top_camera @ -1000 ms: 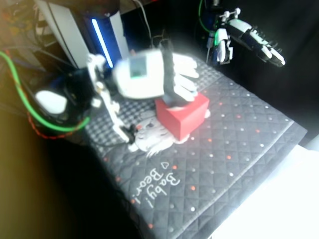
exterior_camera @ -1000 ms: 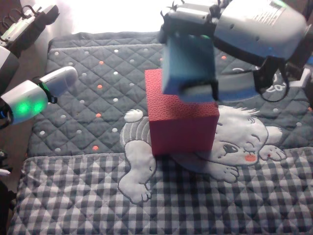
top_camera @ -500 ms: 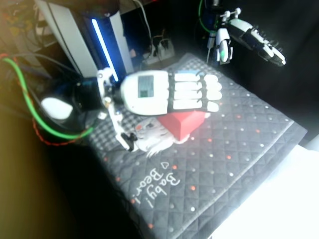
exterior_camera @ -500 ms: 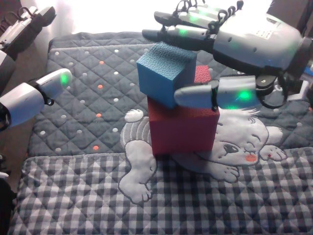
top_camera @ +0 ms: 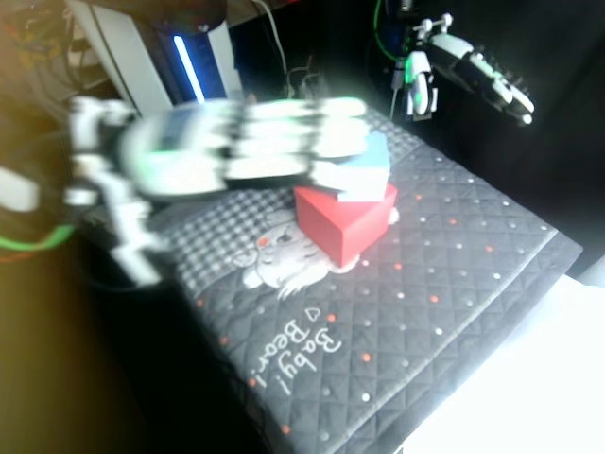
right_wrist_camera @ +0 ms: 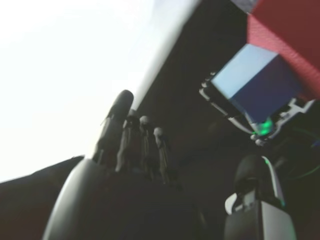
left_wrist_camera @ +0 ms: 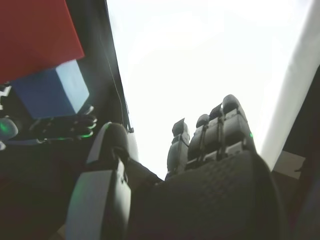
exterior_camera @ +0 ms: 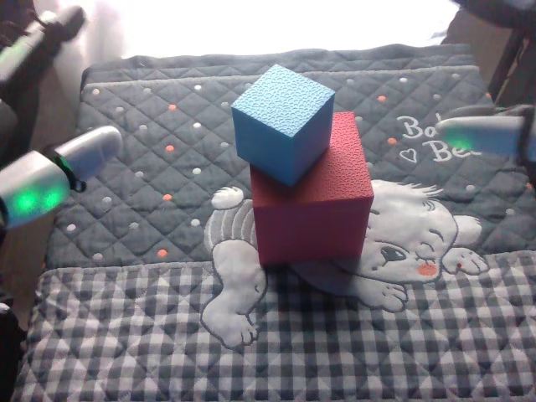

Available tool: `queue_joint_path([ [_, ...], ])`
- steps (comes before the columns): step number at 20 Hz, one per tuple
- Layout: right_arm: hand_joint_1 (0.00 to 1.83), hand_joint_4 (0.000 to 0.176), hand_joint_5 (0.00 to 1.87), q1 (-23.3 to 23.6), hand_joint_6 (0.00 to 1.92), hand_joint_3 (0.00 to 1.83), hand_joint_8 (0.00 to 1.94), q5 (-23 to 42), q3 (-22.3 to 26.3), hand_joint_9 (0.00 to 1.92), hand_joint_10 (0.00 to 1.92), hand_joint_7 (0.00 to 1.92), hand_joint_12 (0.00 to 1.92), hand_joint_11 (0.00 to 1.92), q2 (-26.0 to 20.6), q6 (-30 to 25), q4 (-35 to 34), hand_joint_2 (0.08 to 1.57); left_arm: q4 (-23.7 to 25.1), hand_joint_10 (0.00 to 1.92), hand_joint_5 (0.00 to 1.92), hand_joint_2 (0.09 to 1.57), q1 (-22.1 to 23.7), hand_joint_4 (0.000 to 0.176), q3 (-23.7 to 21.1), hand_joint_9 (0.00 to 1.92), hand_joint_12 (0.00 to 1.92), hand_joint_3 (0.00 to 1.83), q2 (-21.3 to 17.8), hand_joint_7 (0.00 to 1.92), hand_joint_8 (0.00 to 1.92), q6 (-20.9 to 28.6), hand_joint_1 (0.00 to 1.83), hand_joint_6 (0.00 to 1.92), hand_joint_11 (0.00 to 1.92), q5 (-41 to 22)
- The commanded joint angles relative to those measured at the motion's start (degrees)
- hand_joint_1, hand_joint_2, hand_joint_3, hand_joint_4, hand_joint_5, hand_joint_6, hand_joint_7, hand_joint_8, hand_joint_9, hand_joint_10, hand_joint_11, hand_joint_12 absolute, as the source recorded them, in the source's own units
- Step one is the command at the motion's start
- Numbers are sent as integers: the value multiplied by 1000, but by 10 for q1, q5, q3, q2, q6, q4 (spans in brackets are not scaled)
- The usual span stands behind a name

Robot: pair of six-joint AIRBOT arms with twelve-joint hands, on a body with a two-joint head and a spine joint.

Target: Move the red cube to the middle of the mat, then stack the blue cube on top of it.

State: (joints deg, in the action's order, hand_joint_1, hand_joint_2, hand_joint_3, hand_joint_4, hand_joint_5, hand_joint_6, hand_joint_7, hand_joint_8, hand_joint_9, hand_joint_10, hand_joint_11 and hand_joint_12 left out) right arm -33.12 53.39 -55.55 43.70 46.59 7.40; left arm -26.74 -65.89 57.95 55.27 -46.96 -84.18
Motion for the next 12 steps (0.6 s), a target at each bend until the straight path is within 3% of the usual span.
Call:
queue_joint_path([
  [1,354,31,0,-6,0,6,0,90,3,0,0,0,0,1,-10,3,-26,1142,10,0,3,1125,1,175,0,0,4,0,-9,0,0,2,494,0,0,-89],
  [2,391,15,0,-22,0,18,0,92,8,0,0,0,0,0,-17,22,-46,1172,10,0,0,1110,-2,176,-1,0,0,0,-11,0,0,2,521,0,0,-94],
  [4,486,16,0,-53,0,17,0,103,30,0,0,0,0,0,-33,102,-101,1175,9,0,0,1112,-6,161,-3,0,0,0,-16,0,0,0,535,0,0,-108],
  [5,506,31,0,-67,0,20,0,114,35,0,0,0,0,0,-38,115,-116,1186,9,0,0,1111,-7,172,-4,0,0,0,-17,0,0,0,533,0,0,-117],
  [7,588,87,0,-97,0,3,0,158,46,0,0,0,0,0,-55,117,-144,1153,8,0,0,1093,-11,176,-12,0,0,0,-26,0,0,-3,567,0,0,-137],
  [8,608,104,0,-109,0,0,0,182,50,0,0,0,0,0,-61,119,-156,1142,8,0,0,1127,-16,176,-18,0,0,0,-35,0,0,-6,647,0,0,-151],
  [9,631,110,0,-126,0,0,0,216,59,0,0,0,0,0,-70,129,-171,1132,12,0,0,1120,-18,176,-26,0,0,0,-47,0,0,-19,626,0,0,-151],
  [11,587,96,0,-155,0,0,0,291,84,0,0,0,1,1,-87,166,-194,1112,21,0,0,1122,-17,176,-31,0,0,0,-61,0,0,-28,559,0,0,-151],
  [12,603,106,0,-170,0,0,0,330,95,0,0,0,0,0,-95,177,-199,1101,27,0,0,1140,-13,176,-29,0,0,6,-65,0,0,-26,573,0,0,-151],
])
